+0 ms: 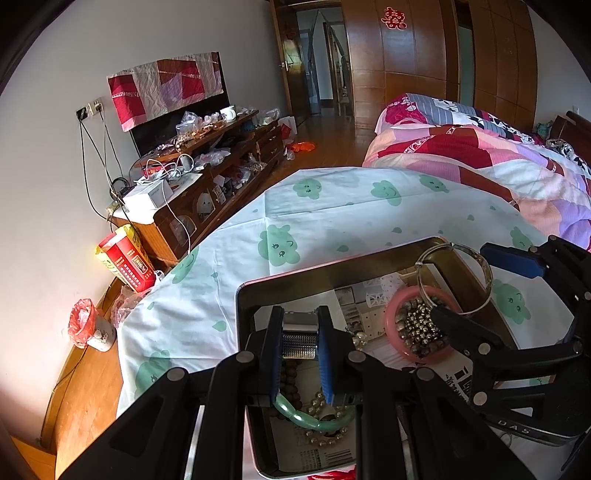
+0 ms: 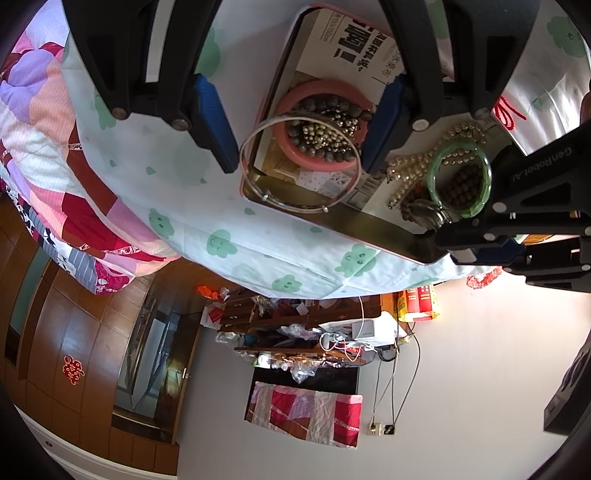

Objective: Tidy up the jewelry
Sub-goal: 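Carry the silver watch and silver bangle over the tin with both tools, then release the watch with the left tool while the right tool drops the silver bangle into the tin, then grasp the red tassel knot with the left tool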

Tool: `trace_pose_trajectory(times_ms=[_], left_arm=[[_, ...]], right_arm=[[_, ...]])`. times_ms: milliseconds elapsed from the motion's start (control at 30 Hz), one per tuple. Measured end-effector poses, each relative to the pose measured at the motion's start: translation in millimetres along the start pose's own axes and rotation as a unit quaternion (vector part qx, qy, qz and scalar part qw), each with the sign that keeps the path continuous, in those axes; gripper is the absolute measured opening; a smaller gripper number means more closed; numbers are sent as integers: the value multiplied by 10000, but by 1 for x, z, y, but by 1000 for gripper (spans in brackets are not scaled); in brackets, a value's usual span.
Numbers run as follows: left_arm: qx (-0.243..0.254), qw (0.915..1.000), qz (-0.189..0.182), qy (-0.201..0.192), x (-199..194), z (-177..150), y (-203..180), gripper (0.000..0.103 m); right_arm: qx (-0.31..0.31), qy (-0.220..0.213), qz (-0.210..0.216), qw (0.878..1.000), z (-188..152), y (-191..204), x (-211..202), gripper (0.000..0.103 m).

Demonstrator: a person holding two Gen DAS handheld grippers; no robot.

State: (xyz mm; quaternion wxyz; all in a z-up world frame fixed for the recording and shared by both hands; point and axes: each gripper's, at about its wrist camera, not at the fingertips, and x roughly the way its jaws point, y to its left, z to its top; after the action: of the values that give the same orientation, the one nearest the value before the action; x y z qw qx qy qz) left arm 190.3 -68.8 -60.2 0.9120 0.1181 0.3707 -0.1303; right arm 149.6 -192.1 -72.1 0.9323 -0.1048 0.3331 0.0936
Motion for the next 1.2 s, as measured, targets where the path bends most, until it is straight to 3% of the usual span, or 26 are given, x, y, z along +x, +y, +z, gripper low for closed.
trace_pose_trajectory(times_ms=[67, 133, 200, 267, 433, 667, 933, 1200], left_arm=[[-68, 9999, -69, 78, 2, -2, 3, 19], [-106, 9999, -10, 88, 1, -3, 3, 38], [-84, 9998, 168, -97, -7, -4, 3, 71], [-100, 9992, 277, -257, -18, -4, 2, 78], [-375, 9983, 354, -270, -41, -20, 13, 78], [-1029, 9928, 608, 14, -62, -81, 30, 78], [-817, 9951, 432, 353, -49, -104, -7, 78], [-642, 9963, 243, 514, -33, -98, -31, 78]], right_arm=[[3, 21, 45, 10000, -2, 1, 1, 71], [-22, 57, 94, 9999, -5, 3, 2, 71], [-35, 60, 40, 10000, -8, 4, 1, 71], [2, 36, 51, 10000, -10, 3, -2, 71], [203, 117, -70, 9997, -19, -4, -22, 71], [418, 228, -50, 9989, -58, -9, -65, 73], [284, 526, -102, 9982, -97, 9, -70, 73], [269, 646, -61, 9975, -100, 15, -63, 73]])
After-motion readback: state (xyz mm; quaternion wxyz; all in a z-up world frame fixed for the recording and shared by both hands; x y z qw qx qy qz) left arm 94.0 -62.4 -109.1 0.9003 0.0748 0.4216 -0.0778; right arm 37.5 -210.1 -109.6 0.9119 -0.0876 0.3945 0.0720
